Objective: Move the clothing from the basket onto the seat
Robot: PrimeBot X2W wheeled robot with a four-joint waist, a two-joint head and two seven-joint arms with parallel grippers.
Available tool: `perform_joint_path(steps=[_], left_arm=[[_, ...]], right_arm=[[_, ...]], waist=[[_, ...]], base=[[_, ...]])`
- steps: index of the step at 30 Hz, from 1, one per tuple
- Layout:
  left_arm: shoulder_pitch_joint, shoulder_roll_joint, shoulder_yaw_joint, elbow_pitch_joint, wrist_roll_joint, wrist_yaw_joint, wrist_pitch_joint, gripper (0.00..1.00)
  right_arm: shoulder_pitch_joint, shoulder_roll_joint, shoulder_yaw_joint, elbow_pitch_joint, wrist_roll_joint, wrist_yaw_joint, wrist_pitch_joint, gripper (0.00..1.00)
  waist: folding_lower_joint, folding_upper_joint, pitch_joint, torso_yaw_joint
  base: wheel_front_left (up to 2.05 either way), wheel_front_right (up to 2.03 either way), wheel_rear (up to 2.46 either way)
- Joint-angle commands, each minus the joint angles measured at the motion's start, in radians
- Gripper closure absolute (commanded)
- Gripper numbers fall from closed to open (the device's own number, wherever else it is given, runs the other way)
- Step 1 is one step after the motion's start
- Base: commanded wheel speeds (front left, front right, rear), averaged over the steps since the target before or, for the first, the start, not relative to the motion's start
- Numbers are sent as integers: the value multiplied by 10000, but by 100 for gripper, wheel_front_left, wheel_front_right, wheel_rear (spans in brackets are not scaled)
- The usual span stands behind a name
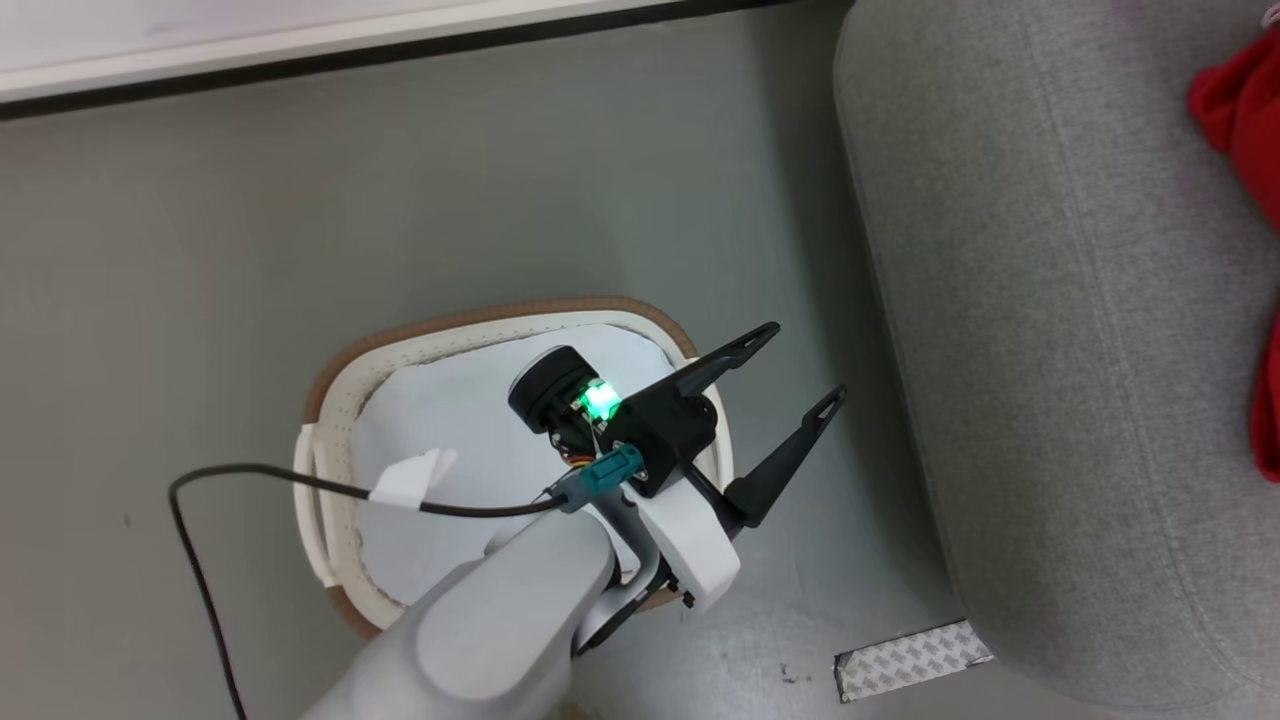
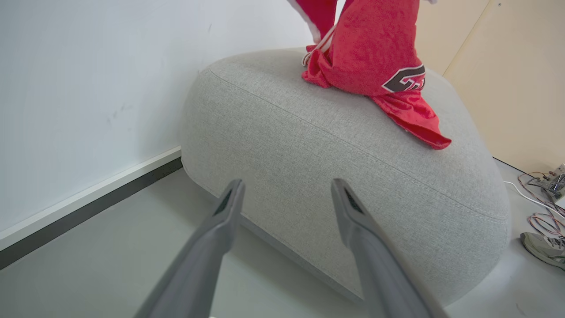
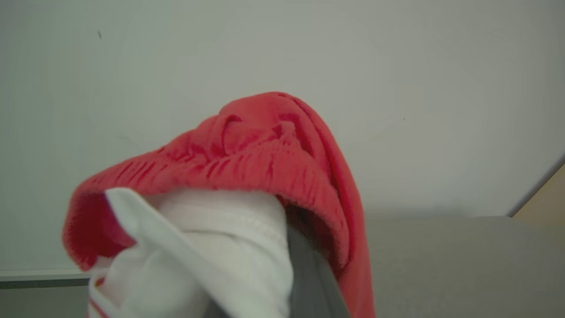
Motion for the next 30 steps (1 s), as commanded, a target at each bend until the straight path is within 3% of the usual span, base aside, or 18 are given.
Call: perform_joint_path(steps=[1, 6, 14, 15, 17, 18, 24, 30], left_arm=[[-92, 76, -10, -25, 82, 19, 37, 0], [54, 88, -36, -18, -32, 78, 11, 0], [240, 58, -65, 86, -241, 125, -33, 0], [240, 44, -75, 104, -271, 120, -36, 0], [269, 36, -89, 136, -320, 109, -48, 0], [296, 37, -94, 159, -347, 104, -57, 0], [673, -12, -11, 376, -546, 104, -126, 0], [1452, -21, 368, 505, -954, 197, -176, 0]], right_arm=[[196, 61, 150, 221, 181, -21, 113, 100], [740, 202, 987, 1186, 710, -22, 933, 100], [1198, 465, 2377, 1749, 993, -22, 2254, 100], [1217, 534, 2510, 1811, 1065, -22, 2376, 95], [1163, 580, 2717, 1964, 1158, -22, 2540, 47], [1149, 602, 2845, 1982, 1201, -22, 2676, 1], [1351, 633, 3500, 1922, 1890, -22, 3658, 0], [1753, 41, 4329, 1053, 2135, -22, 4192, 0]], waist=[[-3, 0, 83, 94], [-3, 0, 4, 176], [-3, 0, -269, 120], [-3, 0, -321, 115], [-3, 0, -466, 105], [-3, 0, -559, 99], [-3, 0, -1565, 37], [-3, 0, -3101, 32]], base=[[0, 0, 0], [0, 0, 0], [0, 0, 0], [0, 0, 0], [0, 0, 0], [0, 0, 0], [0, 0, 0], [0, 0, 0]])
